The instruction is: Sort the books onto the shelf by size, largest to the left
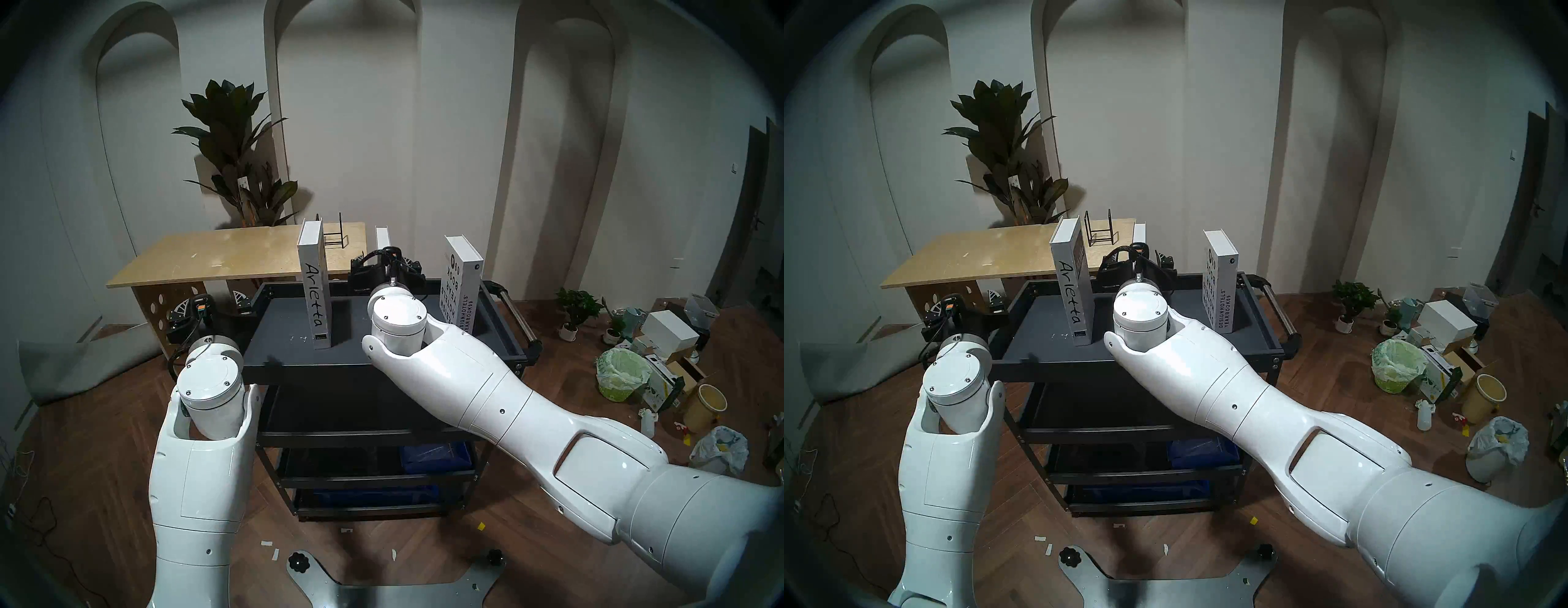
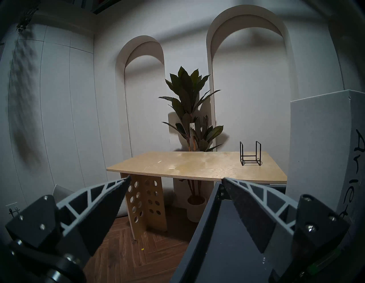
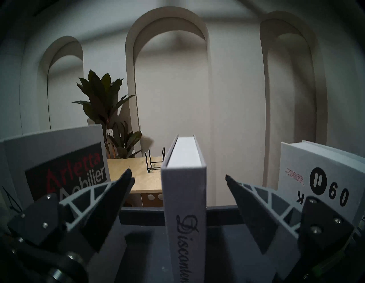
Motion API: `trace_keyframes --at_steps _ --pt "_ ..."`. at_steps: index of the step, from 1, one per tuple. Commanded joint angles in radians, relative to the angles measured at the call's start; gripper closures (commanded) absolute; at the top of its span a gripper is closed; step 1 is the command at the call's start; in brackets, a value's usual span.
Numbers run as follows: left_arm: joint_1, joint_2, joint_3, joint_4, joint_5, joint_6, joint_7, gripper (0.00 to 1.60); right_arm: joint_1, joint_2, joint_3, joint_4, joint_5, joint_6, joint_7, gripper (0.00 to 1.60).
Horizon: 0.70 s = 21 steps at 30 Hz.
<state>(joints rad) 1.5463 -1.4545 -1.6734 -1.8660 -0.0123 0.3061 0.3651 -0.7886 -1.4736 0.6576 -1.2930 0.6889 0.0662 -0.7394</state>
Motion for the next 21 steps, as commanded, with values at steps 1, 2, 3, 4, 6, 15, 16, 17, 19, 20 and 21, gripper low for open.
trace_keyframes --at_steps 1,2,3,4,6,15,16,17,19,20,21 --pt "-0.022 0.004 0.001 -0.016 -0.003 -0.01 -0.006 0.0 0.024 0.019 0.04 -0.123 0.009 0.0 -0.016 0.0" --pt "-0.022 0.005 0.001 -0.016 -0.004 -0.01 -0.007 0.0 0.028 0.023 0.045 -0.134 0.01 -0.001 -0.016 0.0" --pt "-0.022 0.005 0.001 -0.016 -0.004 -0.01 -0.007 0.0 0.029 0.028 0.051 -0.148 0.013 0.001 -0.018 0.0" --pt "-0.021 0.005 0.002 -0.016 -0.005 -0.01 -0.008 0.0 0.033 0.035 0.057 -0.16 0.017 0.003 -0.014 0.0" --pt "-0.02 0.006 0.004 -0.016 -0.005 -0.01 -0.01 0.0 0.04 0.056 0.064 -0.184 0.019 0.014 -0.009 0.0" --pt "-0.019 0.011 0.013 -0.017 -0.004 -0.009 -0.023 0.0 0.065 0.192 0.14 -0.29 0.045 0.11 0.028 0.0" --pt "-0.019 0.012 0.016 -0.018 -0.003 -0.009 -0.026 0.0 0.064 0.211 0.155 -0.306 0.05 0.126 0.034 0.0" --pt "-0.019 0.013 0.018 -0.018 -0.003 -0.009 -0.027 0.0 0.062 0.222 0.169 -0.309 0.052 0.137 0.036 0.0" --pt "-0.019 0.014 0.022 -0.02 -0.002 -0.009 -0.03 0.0 0.057 0.245 0.192 -0.318 0.057 0.155 0.042 0.0" --pt "-0.018 0.015 0.024 -0.02 -0.001 -0.009 -0.031 0.0 0.054 0.258 0.202 -0.321 0.06 0.166 0.045 0.0" --pt "-0.018 0.015 0.027 -0.021 -0.001 -0.009 -0.032 0.0 0.051 0.269 0.213 -0.326 0.062 0.175 0.049 0.0"
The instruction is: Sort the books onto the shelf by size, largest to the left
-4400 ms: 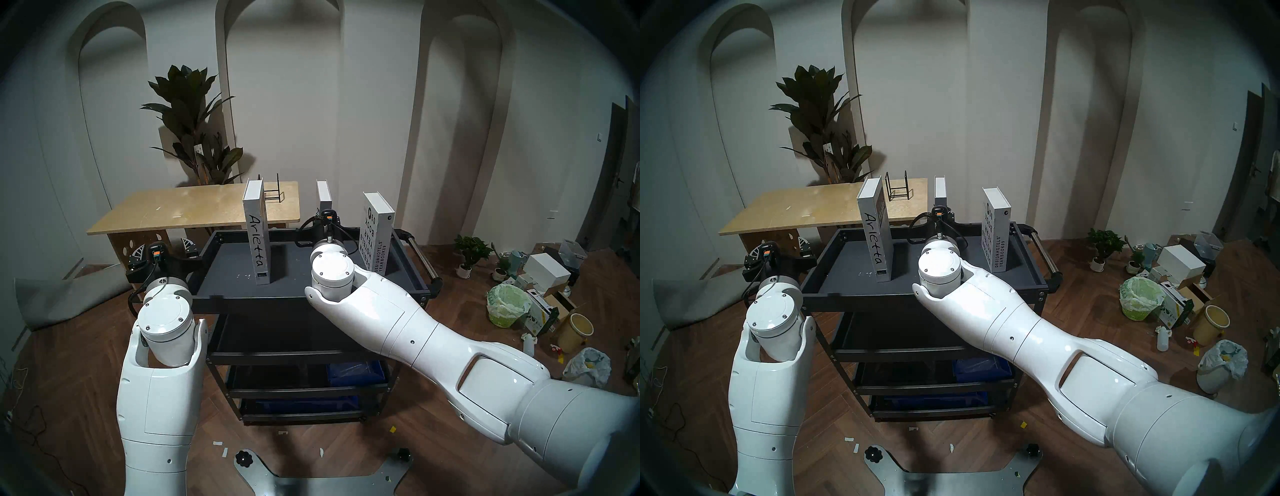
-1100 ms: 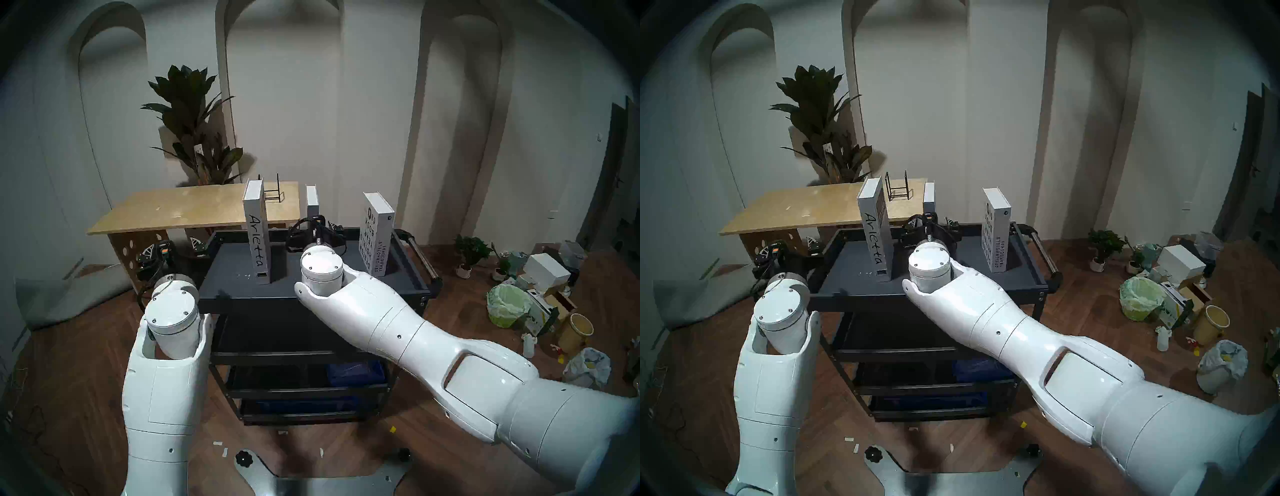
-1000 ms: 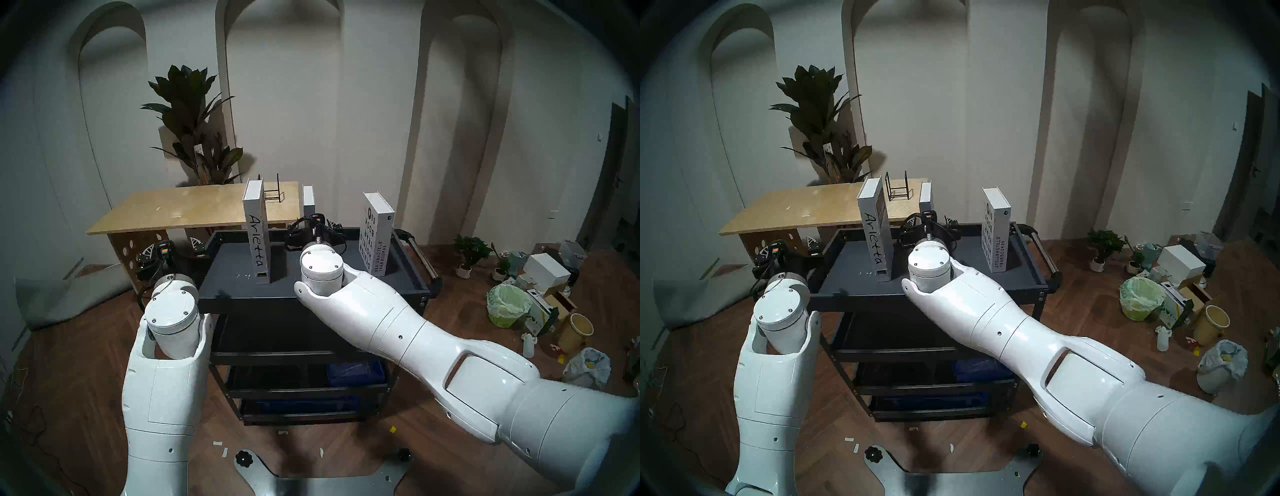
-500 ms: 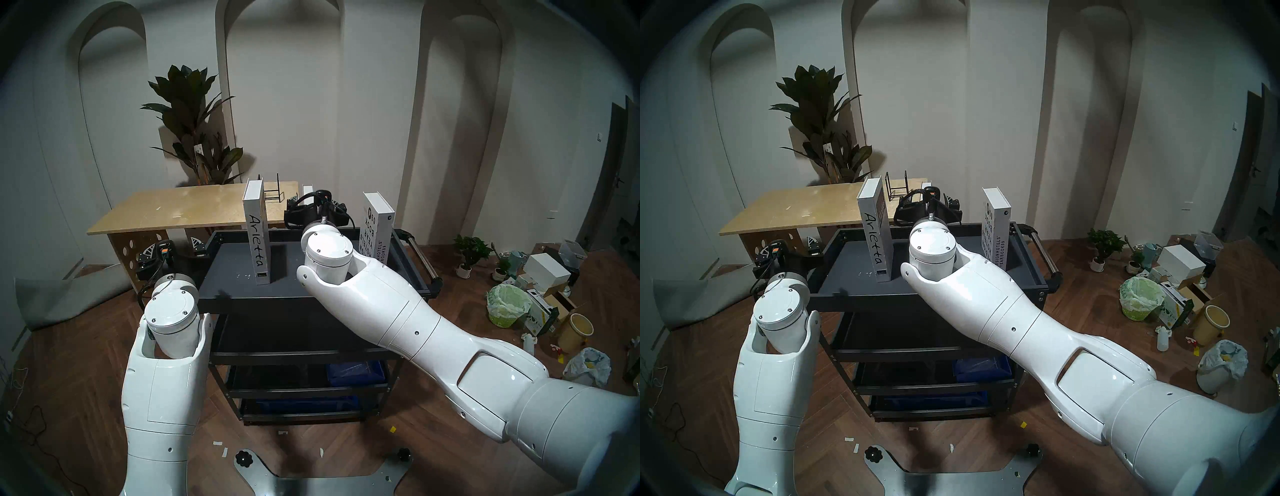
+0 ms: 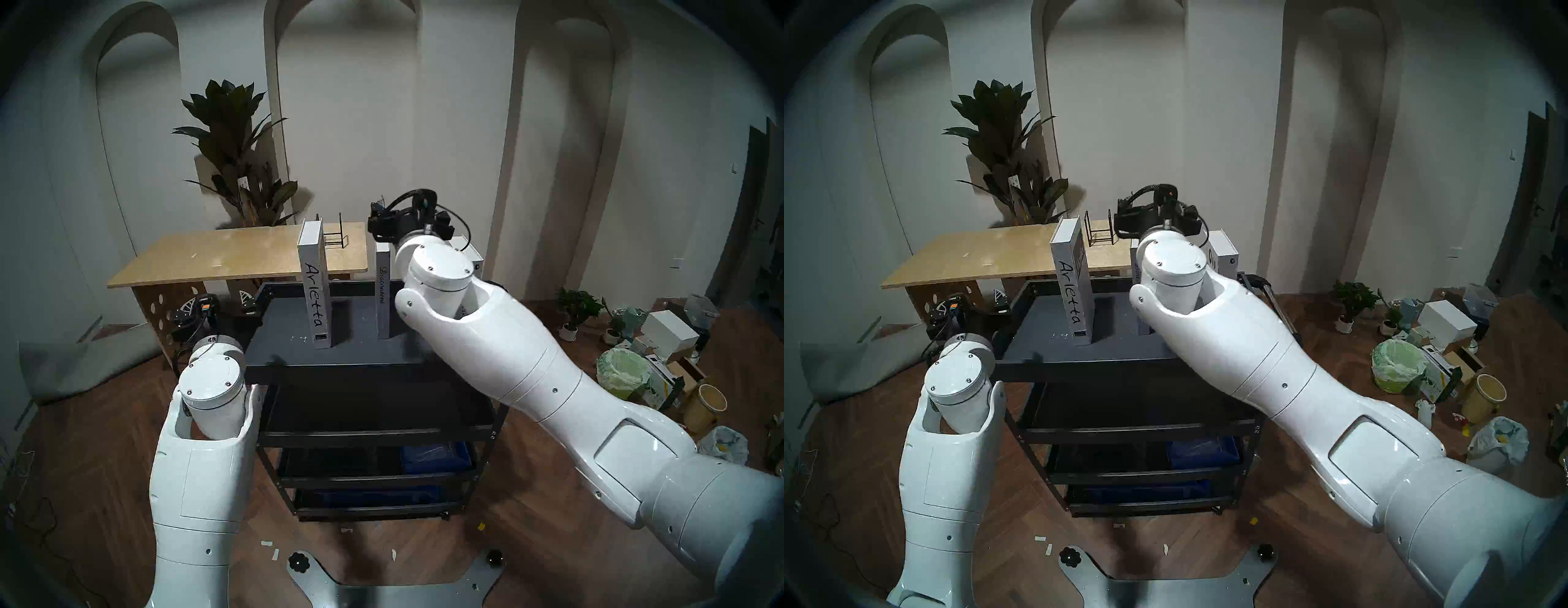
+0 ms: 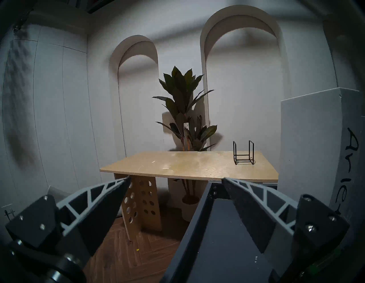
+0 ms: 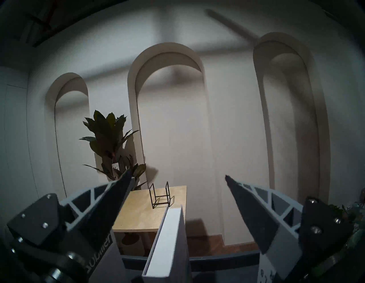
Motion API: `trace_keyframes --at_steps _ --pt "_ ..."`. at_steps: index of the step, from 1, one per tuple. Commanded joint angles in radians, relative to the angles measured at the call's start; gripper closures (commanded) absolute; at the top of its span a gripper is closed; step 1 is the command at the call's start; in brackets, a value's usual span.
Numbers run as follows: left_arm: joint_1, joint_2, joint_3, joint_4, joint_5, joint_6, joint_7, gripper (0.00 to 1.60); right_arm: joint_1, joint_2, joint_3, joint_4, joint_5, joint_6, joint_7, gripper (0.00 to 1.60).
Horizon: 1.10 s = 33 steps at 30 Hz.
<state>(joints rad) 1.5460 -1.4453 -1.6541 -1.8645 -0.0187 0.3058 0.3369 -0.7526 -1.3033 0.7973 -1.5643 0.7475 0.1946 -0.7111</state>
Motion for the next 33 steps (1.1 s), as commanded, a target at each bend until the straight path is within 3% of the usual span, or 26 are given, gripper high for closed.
trace_keyframes --at_steps 1,8,19,33 --pt "-0.017 0.006 0.01 -0.023 0.006 -0.009 -0.005 0.0 0.011 0.11 0.087 -0.06 0.006 0.054 0.02 0.0" --pt "-0.014 0.007 0.032 -0.026 0.012 -0.009 -0.014 0.0 -0.016 0.197 0.19 -0.078 0.025 0.121 0.026 0.0" --pt "-0.011 0.006 0.072 -0.038 0.022 -0.012 -0.025 0.0 -0.064 0.318 0.293 -0.149 0.068 0.228 0.084 0.0" --pt "-0.008 0.01 0.107 -0.035 0.032 -0.01 -0.034 0.0 -0.13 0.505 0.451 -0.15 0.144 0.357 0.229 0.0"
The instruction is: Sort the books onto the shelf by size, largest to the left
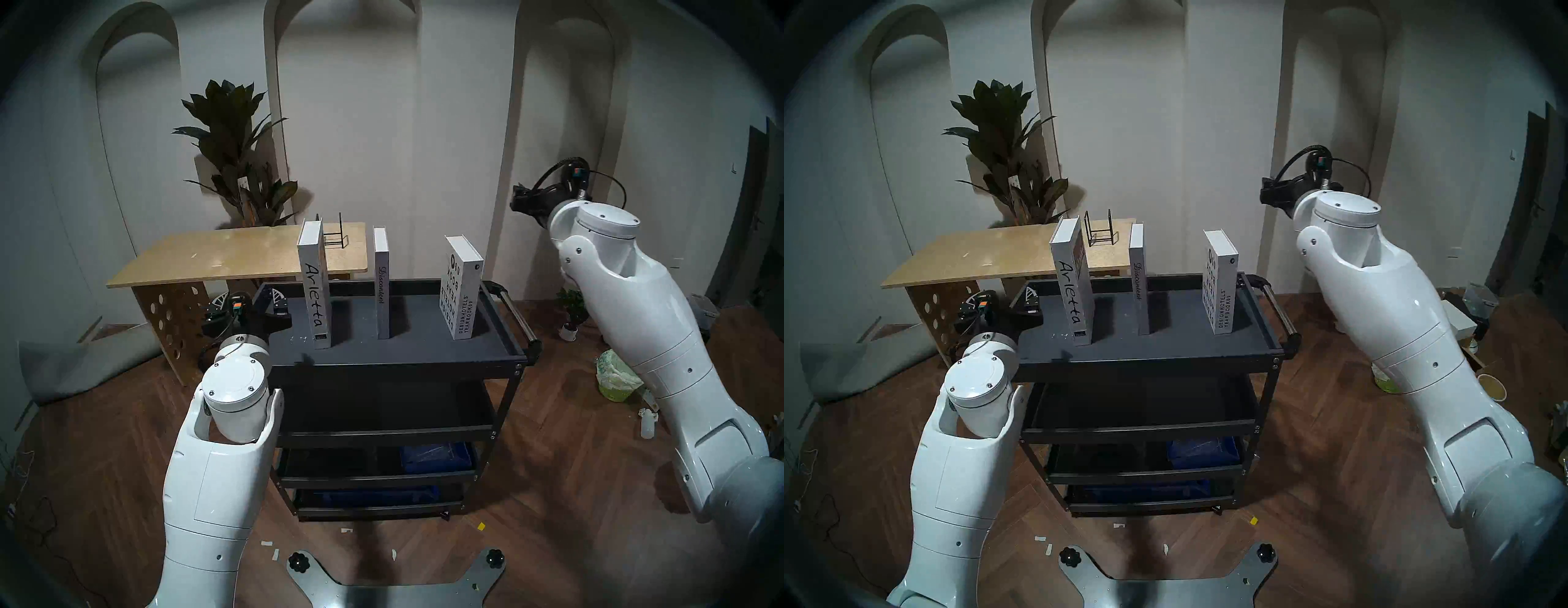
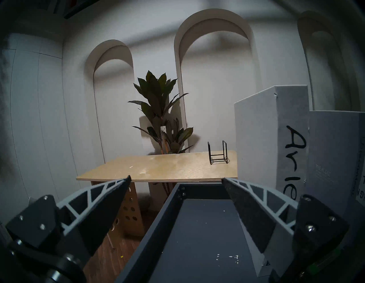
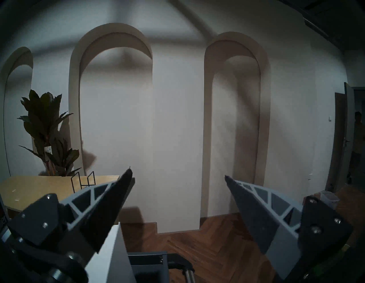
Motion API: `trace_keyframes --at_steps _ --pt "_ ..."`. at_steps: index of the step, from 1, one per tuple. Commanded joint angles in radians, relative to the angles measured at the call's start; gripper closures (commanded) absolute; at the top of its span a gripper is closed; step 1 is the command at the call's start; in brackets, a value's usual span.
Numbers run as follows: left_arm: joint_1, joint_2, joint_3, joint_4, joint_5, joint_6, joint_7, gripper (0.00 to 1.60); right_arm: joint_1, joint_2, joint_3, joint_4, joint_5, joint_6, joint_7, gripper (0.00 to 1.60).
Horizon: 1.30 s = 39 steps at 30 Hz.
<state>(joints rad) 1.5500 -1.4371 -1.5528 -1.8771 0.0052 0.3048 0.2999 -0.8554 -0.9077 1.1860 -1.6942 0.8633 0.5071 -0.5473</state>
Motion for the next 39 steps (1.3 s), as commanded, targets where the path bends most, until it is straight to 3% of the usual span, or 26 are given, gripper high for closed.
trace_keyframes --at_steps 1,7,23,39 --pt "-0.012 0.002 0.007 -0.023 0.009 -0.009 0.003 0.0 -0.039 0.121 0.071 -0.02 0.037 0.056 0.08 0.0" --pt "-0.015 0.006 0.01 -0.026 0.015 -0.011 0.004 0.0 -0.071 0.174 0.101 -0.028 0.073 0.105 0.149 0.0" --pt "-0.013 0.016 0.021 -0.016 0.032 -0.012 0.019 0.0 -0.184 0.36 0.208 -0.026 0.206 0.228 0.448 0.0" --pt "-0.011 0.043 0.017 -0.035 0.023 -0.032 0.008 0.0 -0.313 0.492 0.262 -0.002 0.277 0.211 0.728 0.0"
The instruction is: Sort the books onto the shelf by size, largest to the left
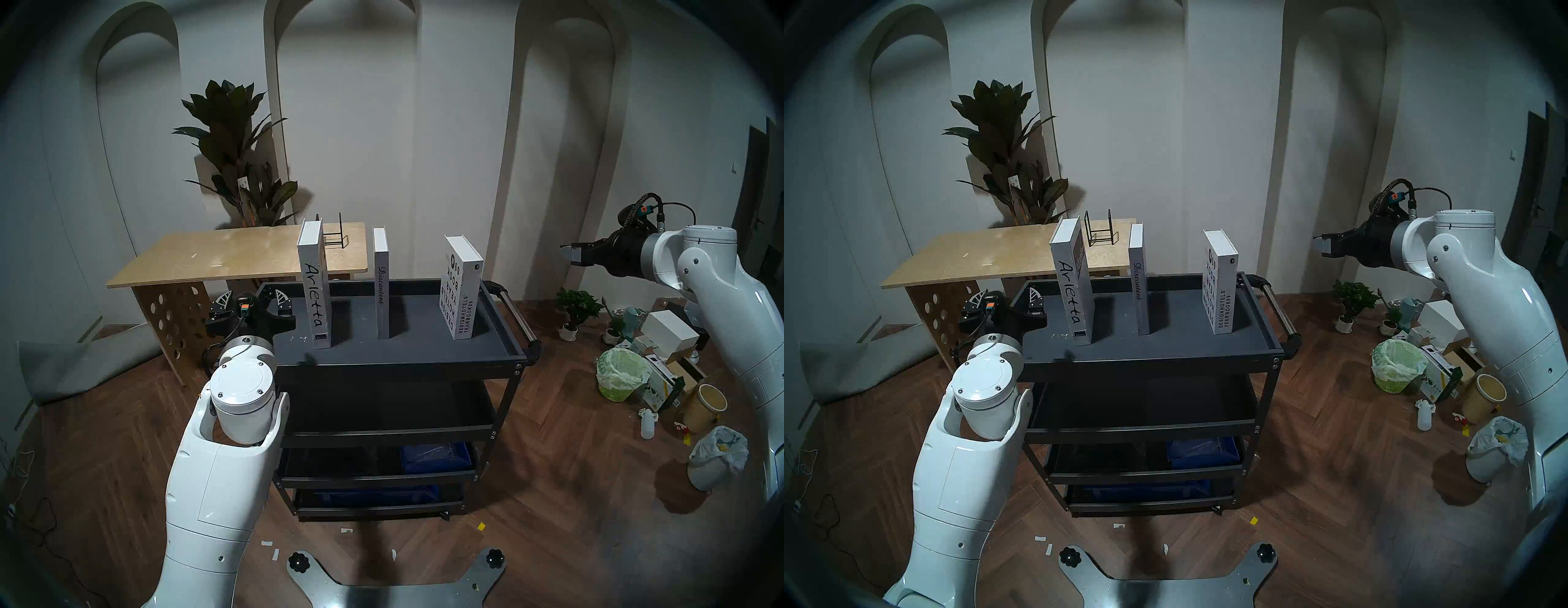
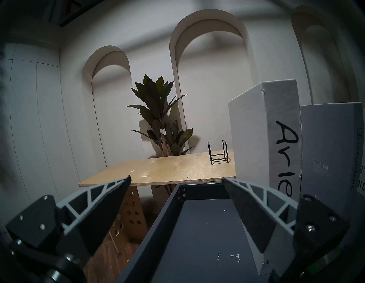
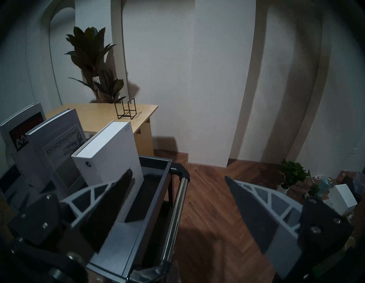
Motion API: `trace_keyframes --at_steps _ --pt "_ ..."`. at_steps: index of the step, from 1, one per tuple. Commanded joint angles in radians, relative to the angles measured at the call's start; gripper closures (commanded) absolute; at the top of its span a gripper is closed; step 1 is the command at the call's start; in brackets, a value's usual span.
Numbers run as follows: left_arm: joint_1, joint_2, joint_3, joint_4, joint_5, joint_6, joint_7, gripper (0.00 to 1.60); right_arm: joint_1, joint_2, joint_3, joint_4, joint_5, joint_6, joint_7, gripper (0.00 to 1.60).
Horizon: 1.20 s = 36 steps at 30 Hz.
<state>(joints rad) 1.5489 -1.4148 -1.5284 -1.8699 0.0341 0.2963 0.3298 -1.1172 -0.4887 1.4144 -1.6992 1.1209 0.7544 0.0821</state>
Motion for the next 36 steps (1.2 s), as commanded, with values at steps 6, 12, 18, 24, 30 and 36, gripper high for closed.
trace_keyframes --at_steps 6,12,18,24,30,36 --pt "0.013 0.043 -0.015 -0.058 -0.006 -0.033 -0.05 0.0 -0.09 0.099 0.042 0.012 0.026 -0.078 0.193 0.0" --pt "0.034 0.06 -0.028 -0.062 -0.015 -0.039 -0.082 0.0 -0.131 0.122 0.049 0.026 0.005 -0.164 0.316 0.0" --pt "0.046 0.074 -0.029 -0.057 -0.026 -0.046 -0.113 0.0 -0.167 0.143 0.066 0.003 -0.056 -0.251 0.412 0.0" --pt "0.053 0.087 -0.032 -0.059 -0.04 -0.055 -0.141 0.0 -0.219 0.147 0.104 -0.014 -0.133 -0.349 0.494 0.0" --pt "0.055 0.1 -0.035 -0.059 -0.052 -0.064 -0.164 0.0 -0.28 0.114 0.164 -0.017 -0.194 -0.435 0.53 0.0" --pt "0.053 0.112 -0.037 -0.058 -0.062 -0.074 -0.186 0.0 -0.366 0.066 0.243 -0.025 -0.24 -0.54 0.54 0.0"
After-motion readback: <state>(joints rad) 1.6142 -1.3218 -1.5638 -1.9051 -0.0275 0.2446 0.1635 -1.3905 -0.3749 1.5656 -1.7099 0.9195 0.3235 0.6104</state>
